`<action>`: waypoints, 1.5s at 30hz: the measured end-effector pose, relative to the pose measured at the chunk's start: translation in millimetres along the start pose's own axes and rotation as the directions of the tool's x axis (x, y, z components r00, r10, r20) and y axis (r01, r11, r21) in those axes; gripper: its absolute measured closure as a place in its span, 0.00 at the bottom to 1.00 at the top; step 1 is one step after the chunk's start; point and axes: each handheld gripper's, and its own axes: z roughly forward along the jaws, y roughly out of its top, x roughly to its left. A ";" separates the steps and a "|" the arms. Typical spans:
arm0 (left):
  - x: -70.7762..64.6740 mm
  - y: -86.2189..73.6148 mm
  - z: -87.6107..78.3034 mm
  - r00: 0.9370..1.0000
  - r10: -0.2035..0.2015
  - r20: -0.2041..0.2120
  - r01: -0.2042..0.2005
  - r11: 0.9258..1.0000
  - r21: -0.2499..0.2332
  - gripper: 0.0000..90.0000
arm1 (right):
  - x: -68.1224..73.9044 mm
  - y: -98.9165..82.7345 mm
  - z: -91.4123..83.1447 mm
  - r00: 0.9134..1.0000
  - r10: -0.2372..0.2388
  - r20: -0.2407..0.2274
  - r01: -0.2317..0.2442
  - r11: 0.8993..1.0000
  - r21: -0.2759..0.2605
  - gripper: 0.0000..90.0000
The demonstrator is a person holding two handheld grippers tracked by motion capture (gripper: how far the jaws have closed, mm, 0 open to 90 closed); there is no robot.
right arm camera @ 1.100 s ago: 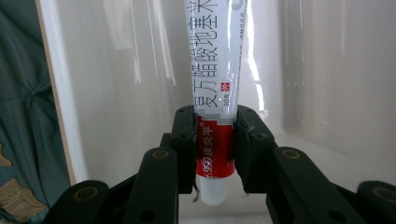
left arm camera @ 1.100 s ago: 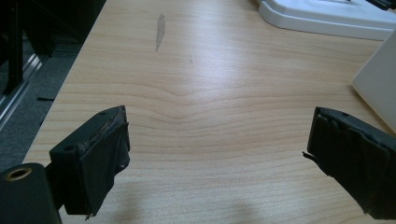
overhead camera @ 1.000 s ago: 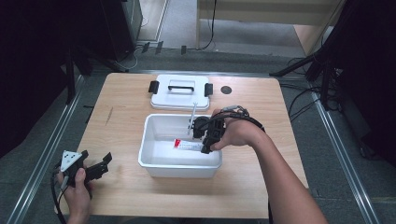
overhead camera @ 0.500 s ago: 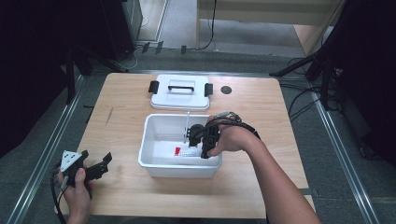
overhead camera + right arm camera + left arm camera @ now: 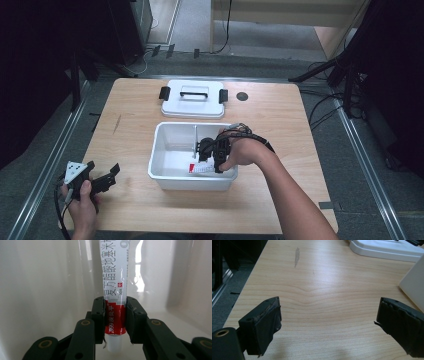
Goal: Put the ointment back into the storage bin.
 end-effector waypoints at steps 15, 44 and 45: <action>-0.2 -0.3 -0.4 1.000 0.001 0.003 -0.001 1.000 -0.006 0.07 | 1.0 -3.0 -8.8 1.000 0.017 -0.026 -0.018 0.998 -0.055 0.84; -0.7 -0.2 -0.2 1.000 0.003 -0.003 -0.003 1.000 -0.007 0.07 | -4.0 -52.4 -76.1 0.989 0.137 -0.050 -0.145 0.953 -0.268 0.78; -0.8 -0.2 -0.2 1.000 0.004 -0.003 -0.004 1.000 -0.007 0.07 | -4.1 -55.6 -77.3 0.988 0.145 -0.045 -0.152 0.951 -0.268 0.77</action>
